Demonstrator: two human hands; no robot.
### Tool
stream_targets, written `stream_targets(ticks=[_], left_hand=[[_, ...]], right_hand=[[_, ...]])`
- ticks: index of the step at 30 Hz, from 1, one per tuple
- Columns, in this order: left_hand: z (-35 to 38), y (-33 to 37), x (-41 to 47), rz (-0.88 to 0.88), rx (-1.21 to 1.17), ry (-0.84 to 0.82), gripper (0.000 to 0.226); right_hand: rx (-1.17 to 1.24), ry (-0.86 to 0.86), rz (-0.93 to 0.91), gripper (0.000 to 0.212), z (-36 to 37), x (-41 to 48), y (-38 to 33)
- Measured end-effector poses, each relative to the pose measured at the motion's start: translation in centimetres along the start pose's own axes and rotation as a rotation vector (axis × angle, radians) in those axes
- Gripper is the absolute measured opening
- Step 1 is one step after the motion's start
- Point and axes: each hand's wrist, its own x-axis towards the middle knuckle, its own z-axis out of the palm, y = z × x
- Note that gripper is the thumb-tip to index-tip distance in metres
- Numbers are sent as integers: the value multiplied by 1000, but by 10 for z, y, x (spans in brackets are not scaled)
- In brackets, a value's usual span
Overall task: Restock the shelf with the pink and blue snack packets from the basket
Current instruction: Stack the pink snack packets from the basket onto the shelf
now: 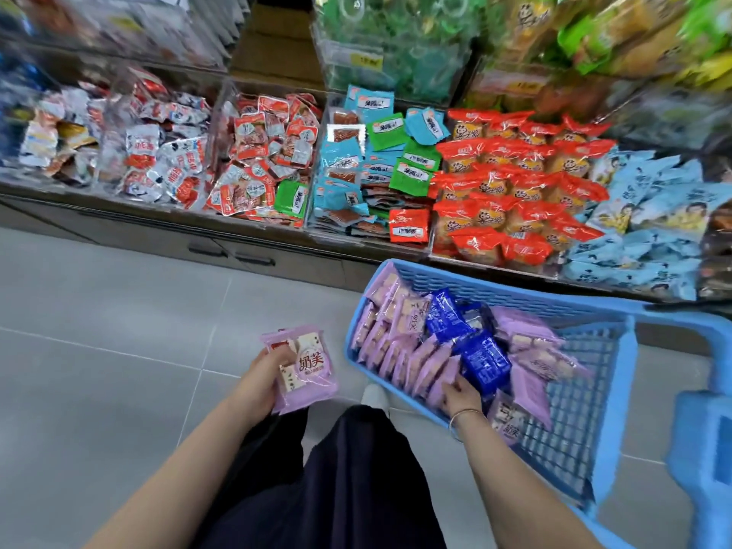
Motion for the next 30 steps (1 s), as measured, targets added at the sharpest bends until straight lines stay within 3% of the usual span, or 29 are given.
stream_targets(ticks=[8, 10, 14, 16, 19, 24, 26, 28, 30], left_hand=[[61, 9, -16, -1, 139, -138, 32], [74, 9, -17, 16, 198, -154, 32], [94, 8, -25, 3, 200, -182, 38], [97, 11, -28, 0, 191, -213, 38], [93, 17, -24, -1, 253, -199, 29], [92, 14, -23, 14, 291, -281, 23], [91, 11, -24, 27, 255, -340, 30], [95, 8, -27, 56, 203, -431, 38], [98, 4, -30, 131, 199, -484, 31]], right_hand=[[143, 167, -268, 33, -33, -61, -30], [100, 190, -411, 31, -37, -82, -47], [-107, 38, -837, 27, -24, -132, -71], [-180, -3, -937, 24, -16, -144, -73], [-16, -82, -900, 23, -19, -150, -84], [76, 39, -743, 67, -26, -140, -93], [166, -141, -573, 82, -31, -134, -90], [226, -362, -470, 75, -30, -131, -88], [116, -424, -495, 70, -21, -130, -85]])
